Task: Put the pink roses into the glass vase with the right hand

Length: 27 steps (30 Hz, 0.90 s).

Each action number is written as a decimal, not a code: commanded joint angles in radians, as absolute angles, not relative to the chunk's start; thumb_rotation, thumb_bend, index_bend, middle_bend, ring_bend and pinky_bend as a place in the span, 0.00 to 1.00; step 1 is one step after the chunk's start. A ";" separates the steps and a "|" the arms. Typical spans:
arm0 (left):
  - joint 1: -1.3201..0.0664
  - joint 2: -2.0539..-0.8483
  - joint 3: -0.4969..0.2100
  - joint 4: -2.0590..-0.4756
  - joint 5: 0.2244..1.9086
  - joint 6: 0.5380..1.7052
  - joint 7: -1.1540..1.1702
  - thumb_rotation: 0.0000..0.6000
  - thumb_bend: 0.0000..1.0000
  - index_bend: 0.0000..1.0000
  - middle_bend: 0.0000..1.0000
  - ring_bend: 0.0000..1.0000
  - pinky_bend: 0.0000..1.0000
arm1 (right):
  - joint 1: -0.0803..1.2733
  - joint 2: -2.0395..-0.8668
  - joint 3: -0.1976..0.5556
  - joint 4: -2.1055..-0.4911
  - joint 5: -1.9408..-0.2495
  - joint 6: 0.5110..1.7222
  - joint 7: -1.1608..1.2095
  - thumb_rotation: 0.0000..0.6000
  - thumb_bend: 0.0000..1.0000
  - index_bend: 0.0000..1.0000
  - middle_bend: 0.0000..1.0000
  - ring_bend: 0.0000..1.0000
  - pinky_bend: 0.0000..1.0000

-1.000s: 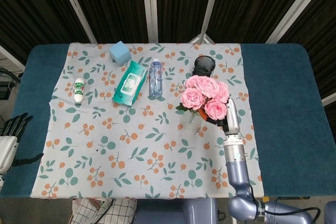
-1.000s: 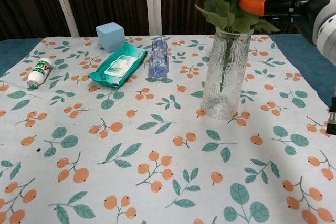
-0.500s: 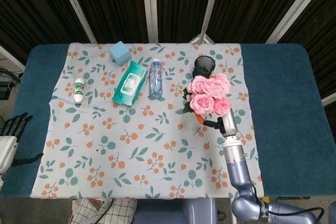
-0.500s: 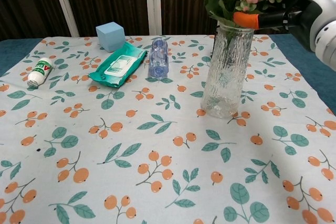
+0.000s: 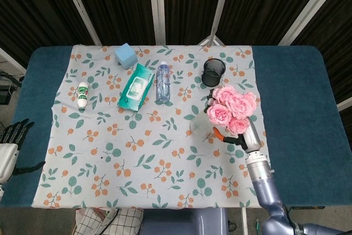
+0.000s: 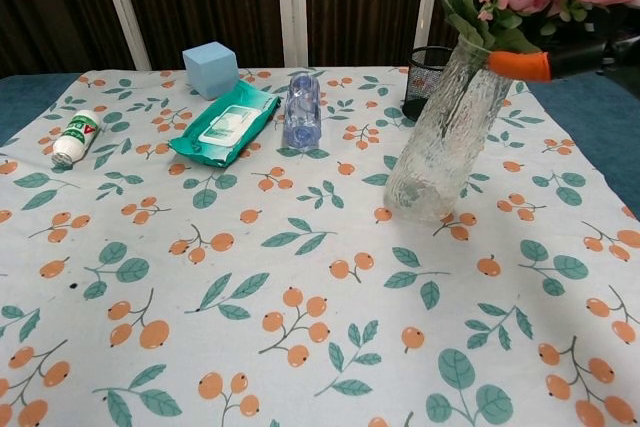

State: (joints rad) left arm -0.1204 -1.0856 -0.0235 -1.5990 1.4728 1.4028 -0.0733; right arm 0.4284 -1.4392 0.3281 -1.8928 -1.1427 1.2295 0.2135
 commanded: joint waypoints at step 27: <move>-0.117 -1.083 -0.022 -1.600 1.475 1.406 -0.082 1.00 0.00 0.00 0.00 0.00 0.00 | 0.389 -1.309 0.277 -1.952 -1.219 1.221 0.193 1.00 0.35 0.00 0.00 0.00 0.00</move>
State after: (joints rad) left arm -0.1173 -1.0830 -0.0222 -1.6006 1.4744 1.4058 -0.0818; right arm 0.3932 -1.3241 0.2836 -1.9615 -1.2157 1.2219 0.2048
